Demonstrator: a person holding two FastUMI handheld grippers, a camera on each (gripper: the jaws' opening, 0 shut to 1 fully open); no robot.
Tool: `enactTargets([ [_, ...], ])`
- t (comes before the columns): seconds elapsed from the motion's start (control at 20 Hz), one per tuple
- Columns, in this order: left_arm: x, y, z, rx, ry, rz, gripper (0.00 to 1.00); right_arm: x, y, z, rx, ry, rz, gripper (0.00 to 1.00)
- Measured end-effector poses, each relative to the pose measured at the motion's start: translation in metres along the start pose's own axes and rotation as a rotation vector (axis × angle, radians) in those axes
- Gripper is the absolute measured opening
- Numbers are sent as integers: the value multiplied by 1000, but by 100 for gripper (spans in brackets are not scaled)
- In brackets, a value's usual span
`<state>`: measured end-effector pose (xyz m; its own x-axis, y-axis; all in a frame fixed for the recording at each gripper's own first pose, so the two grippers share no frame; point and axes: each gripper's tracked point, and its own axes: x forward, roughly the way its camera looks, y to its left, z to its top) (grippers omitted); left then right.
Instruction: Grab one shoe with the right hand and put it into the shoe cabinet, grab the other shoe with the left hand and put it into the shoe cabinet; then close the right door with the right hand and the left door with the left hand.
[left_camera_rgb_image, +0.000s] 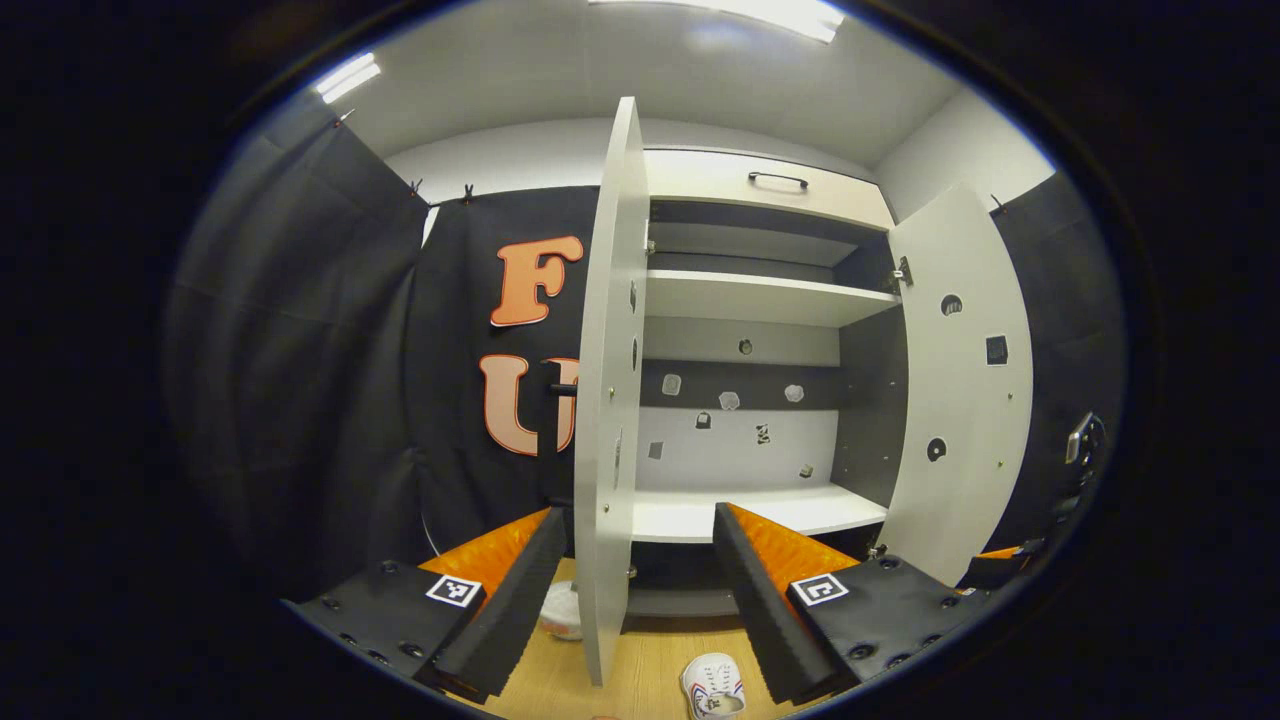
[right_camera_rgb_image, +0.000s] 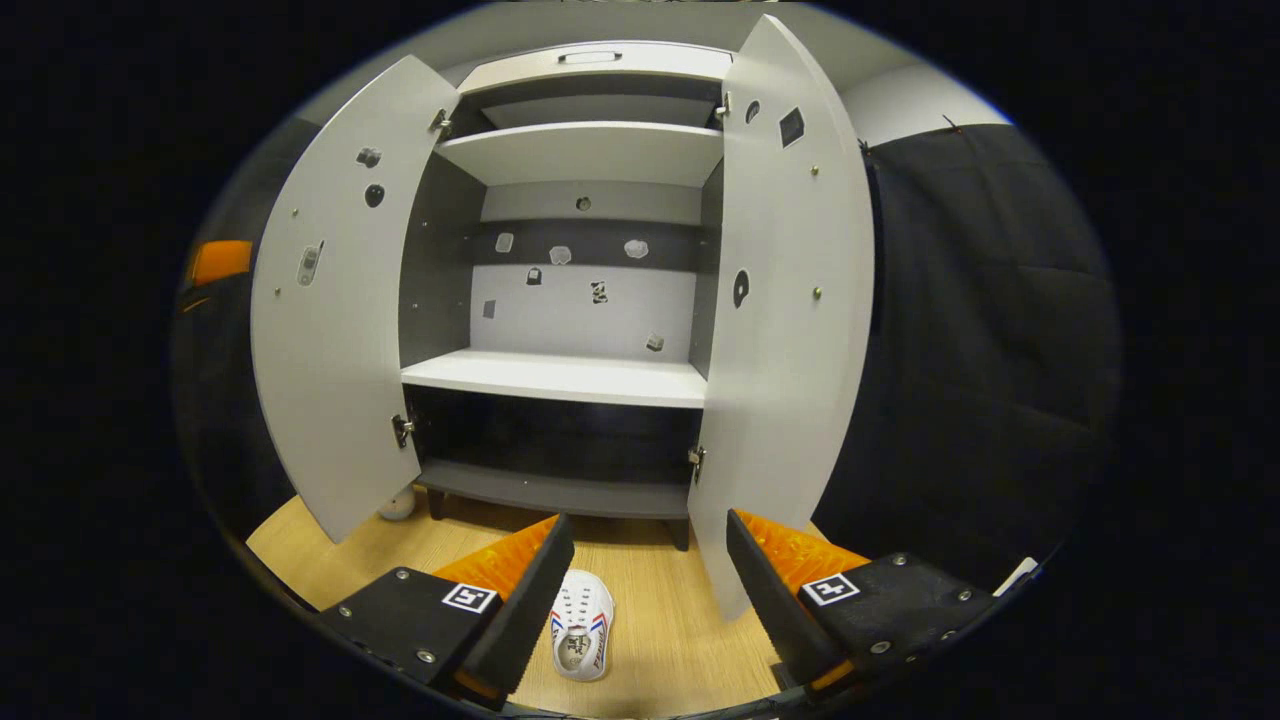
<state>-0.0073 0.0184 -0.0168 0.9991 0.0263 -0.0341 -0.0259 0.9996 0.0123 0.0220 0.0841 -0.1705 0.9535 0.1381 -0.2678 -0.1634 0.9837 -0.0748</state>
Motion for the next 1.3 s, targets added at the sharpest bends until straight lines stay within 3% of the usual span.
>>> enactTargets([
  [0.7, -16, 22, -7, 34, 13, 63, 96, 69, 30, -162, 57, 283, 5, 92],
  [1.05, -23, 29, -10, 24, 34, 78, 96, 96, 36, -242, 93, 451, -9, 81],
  [1.3, -25, 36, -14, 39, 53, 97, 96, 110, 40, -267, 122, 526, 7, 70],
])
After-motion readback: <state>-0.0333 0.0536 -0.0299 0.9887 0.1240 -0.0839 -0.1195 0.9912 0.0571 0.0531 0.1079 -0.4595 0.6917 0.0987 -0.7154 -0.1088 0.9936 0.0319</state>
